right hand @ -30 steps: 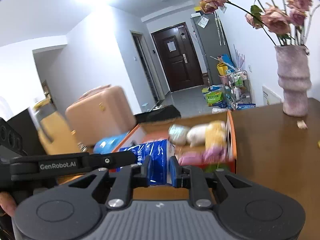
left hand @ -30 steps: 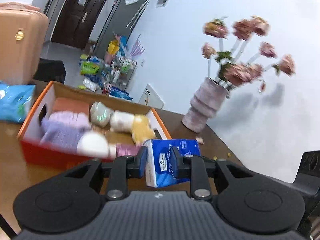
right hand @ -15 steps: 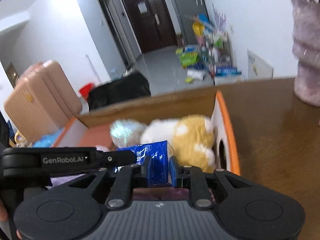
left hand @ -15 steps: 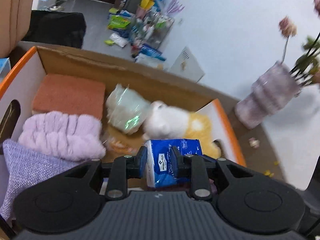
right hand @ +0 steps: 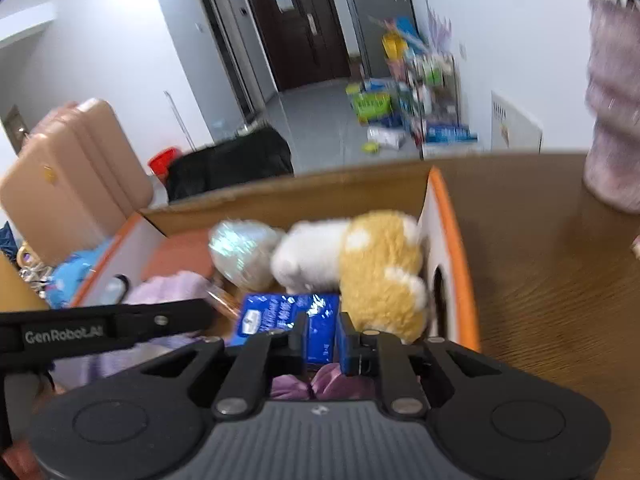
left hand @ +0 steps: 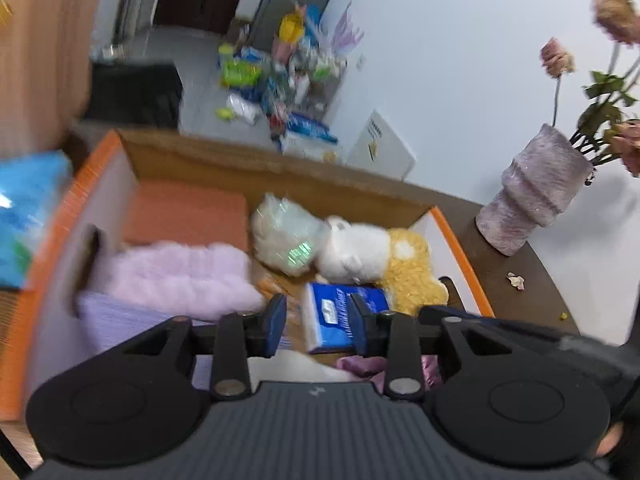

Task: Organize soft objects
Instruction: 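Carry the blue carton into the box and open both grippers, then move both grippers back over the table toward the blue fluffy plush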

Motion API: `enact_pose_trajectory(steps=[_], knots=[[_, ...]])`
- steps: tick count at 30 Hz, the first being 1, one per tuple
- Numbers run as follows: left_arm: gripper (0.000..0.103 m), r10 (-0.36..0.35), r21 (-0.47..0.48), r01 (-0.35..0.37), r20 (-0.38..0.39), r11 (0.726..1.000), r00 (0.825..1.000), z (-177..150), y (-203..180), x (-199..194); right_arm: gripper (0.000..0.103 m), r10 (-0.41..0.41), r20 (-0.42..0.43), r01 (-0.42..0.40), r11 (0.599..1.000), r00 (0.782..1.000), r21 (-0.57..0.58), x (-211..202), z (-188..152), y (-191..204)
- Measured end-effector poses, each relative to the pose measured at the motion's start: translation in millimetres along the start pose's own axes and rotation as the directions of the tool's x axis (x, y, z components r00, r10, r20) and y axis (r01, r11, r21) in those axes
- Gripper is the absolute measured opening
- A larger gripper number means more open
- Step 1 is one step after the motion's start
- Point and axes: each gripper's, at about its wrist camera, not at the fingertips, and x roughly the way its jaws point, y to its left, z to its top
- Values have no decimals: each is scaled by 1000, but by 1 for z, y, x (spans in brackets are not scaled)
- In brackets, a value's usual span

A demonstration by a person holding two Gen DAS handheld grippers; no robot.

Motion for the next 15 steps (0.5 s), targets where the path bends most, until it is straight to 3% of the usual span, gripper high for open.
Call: enact_pose_trajectory(steps=[4, 6, 9, 11, 15], knots=[[60, 77, 79, -85, 108, 993, 991, -6, 0, -64, 20, -4, 71, 7, 999, 997, -42, -68, -1, 1], [68, 131, 130, -154, 173, 979, 976, -19, -3, -99, 29, -18, 105, 26, 997, 994, -74, -102, -7, 3], [93, 167, 205, -225, 266, 953, 949, -49, -9, -151, 52, -39, 167, 62, 988, 985, -138, -150, -25, 10], [96, 171, 236, -249, 307, 939, 936, -68, -14, -177, 62, -45, 212, 79, 985, 976, -153, -177, -40, 13], [99, 158, 247, -255, 354, 935, 922, -101, -22, -219, 64, -35, 277, 81, 984, 960, -158, -219, -70, 22]])
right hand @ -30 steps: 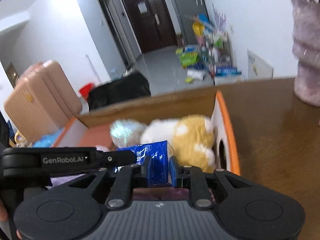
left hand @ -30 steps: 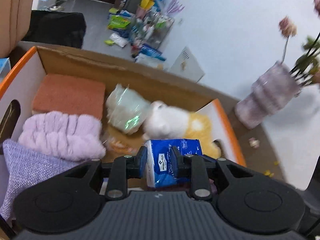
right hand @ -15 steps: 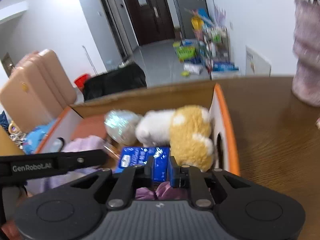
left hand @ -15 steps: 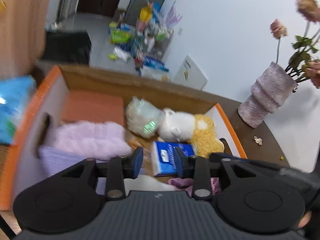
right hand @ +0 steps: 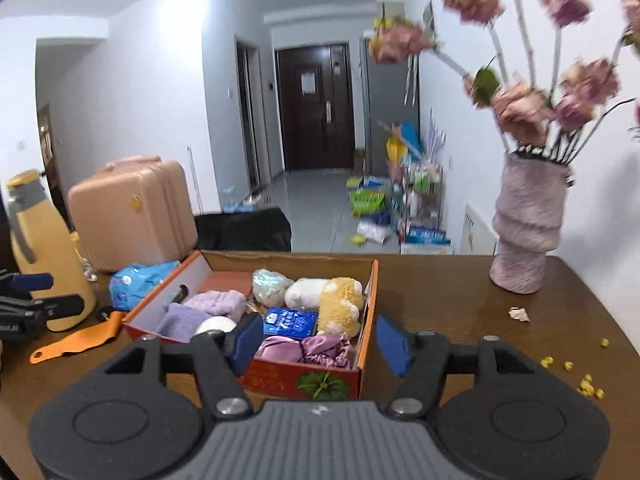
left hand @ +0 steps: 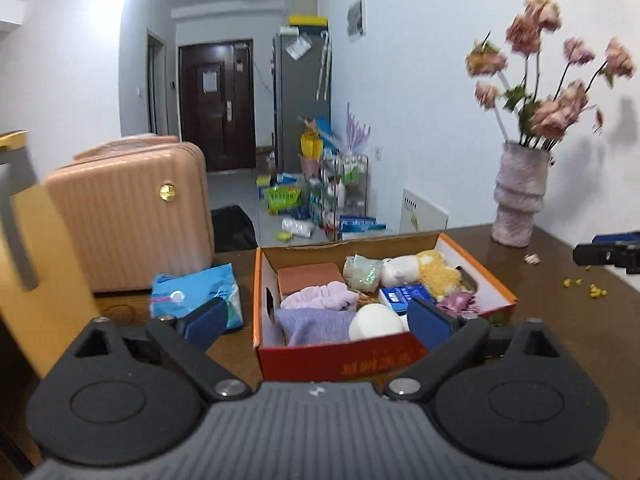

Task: Organize soft objects
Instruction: 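Move both grippers back over the table toward the blue fluffy plush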

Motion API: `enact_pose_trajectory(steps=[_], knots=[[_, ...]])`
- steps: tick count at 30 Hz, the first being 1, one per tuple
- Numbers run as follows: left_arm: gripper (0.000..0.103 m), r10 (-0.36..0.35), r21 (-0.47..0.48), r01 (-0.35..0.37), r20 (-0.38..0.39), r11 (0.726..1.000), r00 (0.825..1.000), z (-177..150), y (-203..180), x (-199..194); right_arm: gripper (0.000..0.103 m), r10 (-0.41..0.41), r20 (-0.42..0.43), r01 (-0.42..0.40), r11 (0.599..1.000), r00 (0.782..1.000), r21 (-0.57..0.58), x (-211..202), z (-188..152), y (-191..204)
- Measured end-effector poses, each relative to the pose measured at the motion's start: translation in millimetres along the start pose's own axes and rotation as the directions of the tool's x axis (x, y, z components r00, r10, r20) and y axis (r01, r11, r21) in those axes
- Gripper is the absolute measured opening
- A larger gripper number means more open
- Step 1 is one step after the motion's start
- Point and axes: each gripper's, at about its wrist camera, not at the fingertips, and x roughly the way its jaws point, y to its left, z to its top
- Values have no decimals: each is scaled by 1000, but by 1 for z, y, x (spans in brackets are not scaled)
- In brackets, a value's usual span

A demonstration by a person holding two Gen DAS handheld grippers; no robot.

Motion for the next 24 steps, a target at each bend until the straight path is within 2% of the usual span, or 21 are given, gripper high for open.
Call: enact_pose_trajectory(steps=[4, 8, 12, 15, 18, 20, 24], knots=[[101, 0, -38, 2, 43, 999, 999, -30, -6, -54, 66, 6, 79, -6, 1000, 997, -4, -49, -37, 18], [103, -10, -58, 15, 73, 998, 997, -84, -19, -108, 72, 58, 138, -59, 998, 989, 4, -99, -96, 38], [103, 1, -121, 4, 46, 993, 999, -141, -34, -150, 72, 110, 124, -116, 992, 986, 44, -133, -156, 50], [103, 3, -129, -5, -14, 992, 1000, -175, -41, -168, 72, 103, 93, -111, 990, 990, 91, -150, -199, 55], [103, 13, -93, -17, -47, 996, 999, -190, -43, -177, 72, 115, 41, -121, 978, 992, 173, -157, -223, 51], [103, 5, -88, -9, -48, 996, 999, -190, -44, -177, 72, 131, 30, -134, 973, 991, 186, -157, -230, 52], [103, -41, -102, 37, -43, 994, 998, -184, -53, -165, 71, 110, 22, -113, 975, 994, 191, -150, -233, 55]])
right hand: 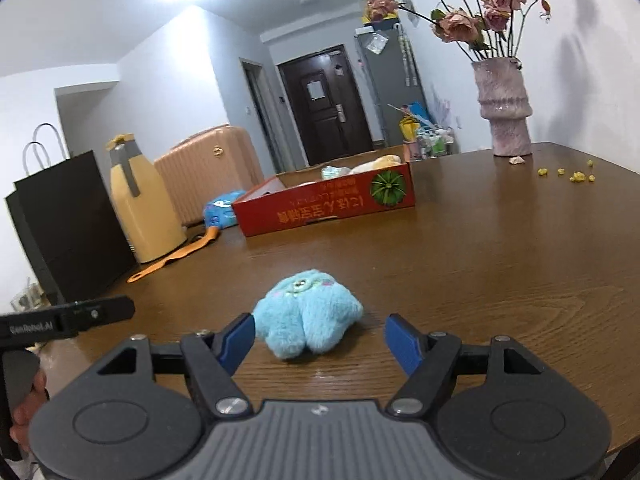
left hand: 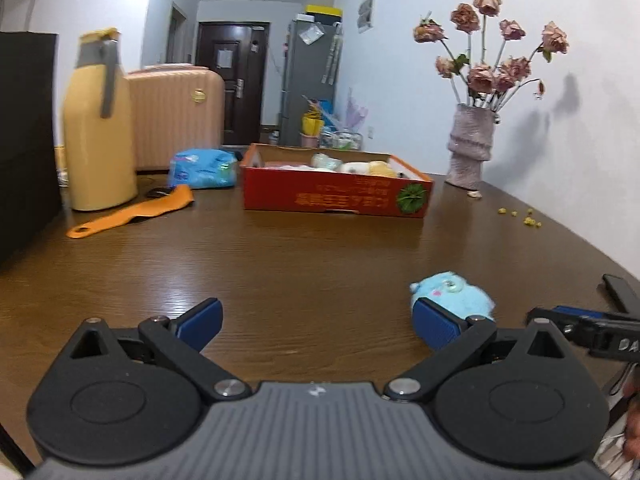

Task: Organize soft objects
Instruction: 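Move both grippers back over the table toward the blue fluffy plush, then close both grippers on the blue fluffy plush and lift it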

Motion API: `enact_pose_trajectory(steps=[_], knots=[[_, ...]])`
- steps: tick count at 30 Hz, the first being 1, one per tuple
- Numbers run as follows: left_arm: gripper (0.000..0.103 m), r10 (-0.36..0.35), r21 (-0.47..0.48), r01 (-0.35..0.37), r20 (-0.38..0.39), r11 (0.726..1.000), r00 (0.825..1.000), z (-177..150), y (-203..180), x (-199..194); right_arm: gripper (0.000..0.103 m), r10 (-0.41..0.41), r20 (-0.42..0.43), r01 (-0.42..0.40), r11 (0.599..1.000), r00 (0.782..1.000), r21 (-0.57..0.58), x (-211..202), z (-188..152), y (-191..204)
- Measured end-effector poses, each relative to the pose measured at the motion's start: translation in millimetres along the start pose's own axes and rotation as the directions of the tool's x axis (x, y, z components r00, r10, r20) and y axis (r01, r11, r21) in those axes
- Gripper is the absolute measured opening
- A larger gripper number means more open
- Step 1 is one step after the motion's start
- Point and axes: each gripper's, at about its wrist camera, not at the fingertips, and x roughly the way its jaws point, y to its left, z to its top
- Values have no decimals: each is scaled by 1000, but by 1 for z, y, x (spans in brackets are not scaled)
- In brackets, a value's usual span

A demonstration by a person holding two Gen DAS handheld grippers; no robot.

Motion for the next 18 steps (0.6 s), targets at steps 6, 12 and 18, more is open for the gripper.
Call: enact_pose_trajectory(steps=[6, 12, 18], knots=[[102, -117, -21, 116, -59, 993, 991, 6, -20, 47, 59, 4, -46, 0, 996, 999, 88, 28, -2, -8], [79, -200, -61, 194, -118, 979, 973, 11, -34, 92, 56, 28, -67, -16, 985, 997, 174, 57, 1, -20], [47, -293, -67, 286, -161, 956, 942, 7, -39, 119, 39, 29, -87, -10, 977, 996, 213, 82, 7, -27]])
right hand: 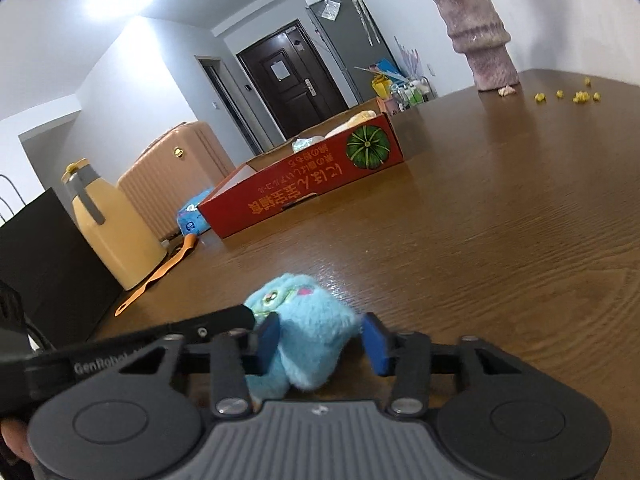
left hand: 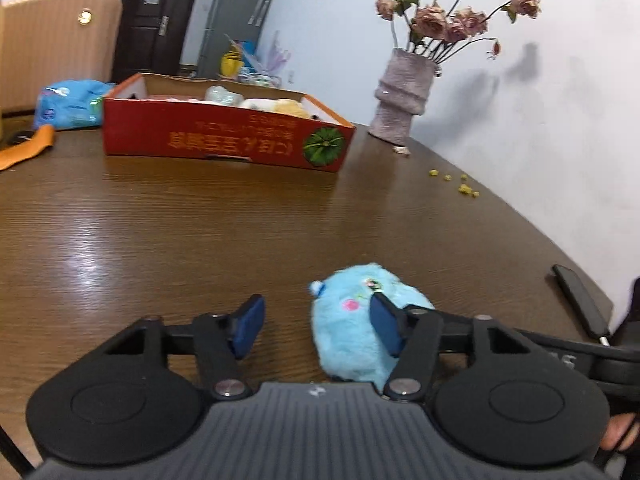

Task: Organize soft objects
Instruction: 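Close both grippers on the blue fluffy plush and lift it, then carry the blue plush into the box and open both grippers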

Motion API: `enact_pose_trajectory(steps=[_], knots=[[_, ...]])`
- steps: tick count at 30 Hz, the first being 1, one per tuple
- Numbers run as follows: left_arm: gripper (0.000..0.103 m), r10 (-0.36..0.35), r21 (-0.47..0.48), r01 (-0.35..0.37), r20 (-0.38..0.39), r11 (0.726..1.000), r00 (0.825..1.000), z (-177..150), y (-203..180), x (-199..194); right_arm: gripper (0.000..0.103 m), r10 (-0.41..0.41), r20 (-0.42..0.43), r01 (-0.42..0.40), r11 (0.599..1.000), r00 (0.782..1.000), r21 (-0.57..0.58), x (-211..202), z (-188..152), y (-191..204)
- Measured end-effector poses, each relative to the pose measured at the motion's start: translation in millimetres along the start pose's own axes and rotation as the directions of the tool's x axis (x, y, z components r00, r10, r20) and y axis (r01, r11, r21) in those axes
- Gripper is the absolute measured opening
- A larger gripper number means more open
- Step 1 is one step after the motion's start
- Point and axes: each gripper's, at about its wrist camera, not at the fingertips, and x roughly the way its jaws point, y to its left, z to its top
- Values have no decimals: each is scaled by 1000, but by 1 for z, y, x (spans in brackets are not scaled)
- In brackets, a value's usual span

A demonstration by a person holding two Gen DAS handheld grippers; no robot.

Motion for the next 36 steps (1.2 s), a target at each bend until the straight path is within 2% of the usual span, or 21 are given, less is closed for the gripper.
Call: enact_pose_trajectory(steps=[1, 3, 7, 13, 16, 18, 28, 32, 36], knots=[[37, -17, 4, 17, 1, 1000, 1000, 1, 0, 1, 38, 1, -5, -1, 1000, 1000, -13, 3, 1, 1], [29, -56, 5, 56, -4, 998, 998, 2, 1, 4, 37, 8, -15, -9, 1000, 1000, -21, 6, 4, 1], [29, -61, 11, 61, 8, 998, 998, -1, 0, 7, 35, -3, -27, 2, 999, 1000, -42, 10, 6, 5], [27, -76, -44, 77, 11, 996, 997, -3, 4, 5, 33, -6, -24, 5, 999, 1000, -51, 9, 6, 8], [27, -69, -6, 69, 13, 998, 998, -8, -5, -6, 31, -1, -7, 1, 998, 1000, -56, -3, 6, 12], [27, -79, -13, 79, 5, 997, 997, -11, -8, -14, 30, 6, 9, -6, 998, 1000, -64, -13, 6, 16], [28, -104, -45, 108, 79, 993, 991, -14, -14, -59, 27, 57, 74, -51, 995, 996, -89, -53, 7, 40], [28, -99, -10, 101, 125, 995, 987, 6, -12, -61, 27, 94, 92, -86, 993, 991, -82, -49, 28, 44], [28, -97, 64, 86, 188, 994, 977, 60, -4, -46, 26, 130, 115, -122, 990, 985, -77, -24, 81, 48]])
